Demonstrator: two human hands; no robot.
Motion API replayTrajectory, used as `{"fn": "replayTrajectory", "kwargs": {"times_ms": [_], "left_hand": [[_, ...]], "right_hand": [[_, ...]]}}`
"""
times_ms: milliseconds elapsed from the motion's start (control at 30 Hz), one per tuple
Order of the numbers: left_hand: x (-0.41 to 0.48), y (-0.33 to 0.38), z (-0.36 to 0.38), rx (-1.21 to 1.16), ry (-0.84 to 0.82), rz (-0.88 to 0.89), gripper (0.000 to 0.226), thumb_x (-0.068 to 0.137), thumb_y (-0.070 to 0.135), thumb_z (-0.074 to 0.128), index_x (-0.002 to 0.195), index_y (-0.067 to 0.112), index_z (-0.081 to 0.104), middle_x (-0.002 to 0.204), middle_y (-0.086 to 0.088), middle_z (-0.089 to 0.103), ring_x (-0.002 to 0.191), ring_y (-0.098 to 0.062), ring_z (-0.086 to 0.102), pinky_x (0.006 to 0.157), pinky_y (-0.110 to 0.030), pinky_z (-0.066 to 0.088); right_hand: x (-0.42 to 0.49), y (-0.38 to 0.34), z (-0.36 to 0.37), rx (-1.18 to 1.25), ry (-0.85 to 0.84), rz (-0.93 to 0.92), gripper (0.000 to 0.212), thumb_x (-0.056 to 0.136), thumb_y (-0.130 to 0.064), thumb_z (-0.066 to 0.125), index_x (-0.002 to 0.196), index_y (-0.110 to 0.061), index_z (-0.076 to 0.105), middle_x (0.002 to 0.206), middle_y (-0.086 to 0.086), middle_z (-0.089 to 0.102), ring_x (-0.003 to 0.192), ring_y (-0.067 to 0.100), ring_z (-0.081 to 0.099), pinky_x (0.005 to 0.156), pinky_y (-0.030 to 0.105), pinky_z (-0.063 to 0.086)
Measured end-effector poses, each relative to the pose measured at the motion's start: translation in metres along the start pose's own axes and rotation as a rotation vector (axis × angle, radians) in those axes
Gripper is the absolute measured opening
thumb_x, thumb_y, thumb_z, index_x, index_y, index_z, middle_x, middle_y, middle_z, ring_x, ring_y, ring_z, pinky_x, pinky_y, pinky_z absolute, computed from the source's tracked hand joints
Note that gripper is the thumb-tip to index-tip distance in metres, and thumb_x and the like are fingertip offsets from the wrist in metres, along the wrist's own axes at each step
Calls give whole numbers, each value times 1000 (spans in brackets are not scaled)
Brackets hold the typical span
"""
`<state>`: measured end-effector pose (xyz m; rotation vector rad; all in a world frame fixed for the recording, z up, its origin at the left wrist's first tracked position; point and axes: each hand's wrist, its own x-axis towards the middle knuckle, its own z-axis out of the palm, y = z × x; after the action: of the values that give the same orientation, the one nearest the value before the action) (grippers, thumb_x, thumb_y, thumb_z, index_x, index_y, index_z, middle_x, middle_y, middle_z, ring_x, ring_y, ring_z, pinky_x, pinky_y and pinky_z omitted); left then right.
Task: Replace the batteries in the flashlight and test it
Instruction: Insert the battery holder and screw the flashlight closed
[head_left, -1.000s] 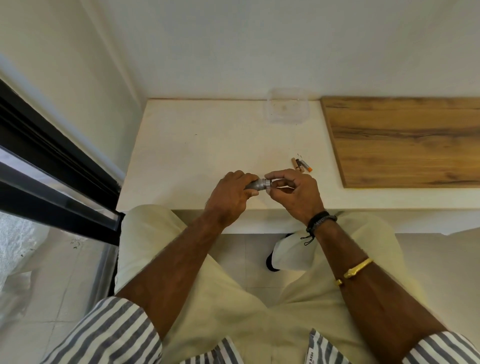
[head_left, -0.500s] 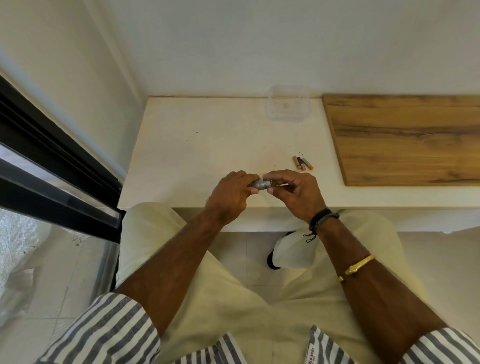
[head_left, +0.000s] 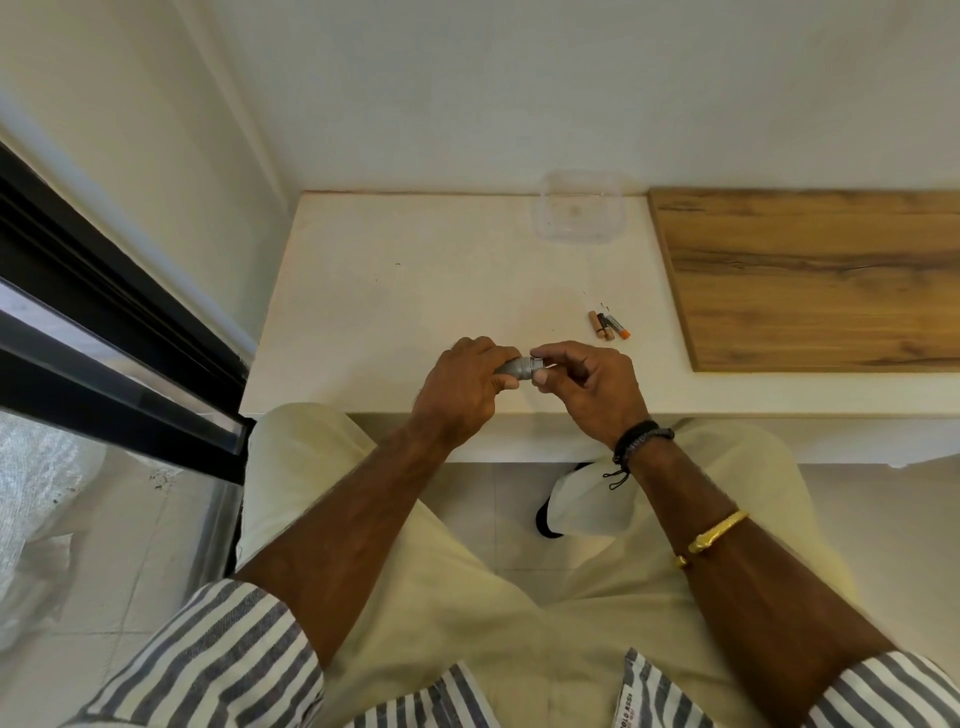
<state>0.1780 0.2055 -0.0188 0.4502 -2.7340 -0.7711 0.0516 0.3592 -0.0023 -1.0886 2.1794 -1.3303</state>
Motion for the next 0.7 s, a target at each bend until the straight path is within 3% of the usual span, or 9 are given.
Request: {"fn": "replayTrajectory", "kwargs": {"times_ms": [167, 400, 600, 700], "left_hand": [[1, -1, 1, -60, -43, -33, 24, 102, 28, 47, 113, 18, 65, 91, -3, 65, 80, -20, 51, 70, -35, 44], [-1, 0, 2, -138, -53, -52, 27, 102, 28, 45, 114, 13, 66, 96, -5, 68, 82, -19, 54, 72, -36, 46], [0, 2, 3, -105, -64, -59, 22, 102, 24, 48, 116, 16, 63, 99, -3, 65, 87, -20, 54, 75, -35, 46], [2, 3, 4, -107, -44, -73, 25, 102, 26, 47, 119, 16, 62, 100, -3, 65, 87, -19, 53, 76, -36, 46]], "right_hand": [[0, -1, -2, -32, 7, -94, 25, 89, -3, 74, 113, -10, 76, 106, 1, 75, 95, 17, 72, 87, 25, 58], [0, 0, -1, -11, 7, -172, 34, 84, 9, 73, 113, -9, 76, 114, 0, 73, 108, 13, 70, 95, 21, 56], [2, 1, 0, 106, 58, -24, 30, 85, -17, 81, 114, -14, 76, 107, 0, 77, 95, 8, 74, 85, 25, 61], [4, 3, 0, 93, 78, 60, 31, 85, -21, 81, 115, -13, 76, 98, 1, 78, 81, 13, 77, 80, 32, 63]]}}
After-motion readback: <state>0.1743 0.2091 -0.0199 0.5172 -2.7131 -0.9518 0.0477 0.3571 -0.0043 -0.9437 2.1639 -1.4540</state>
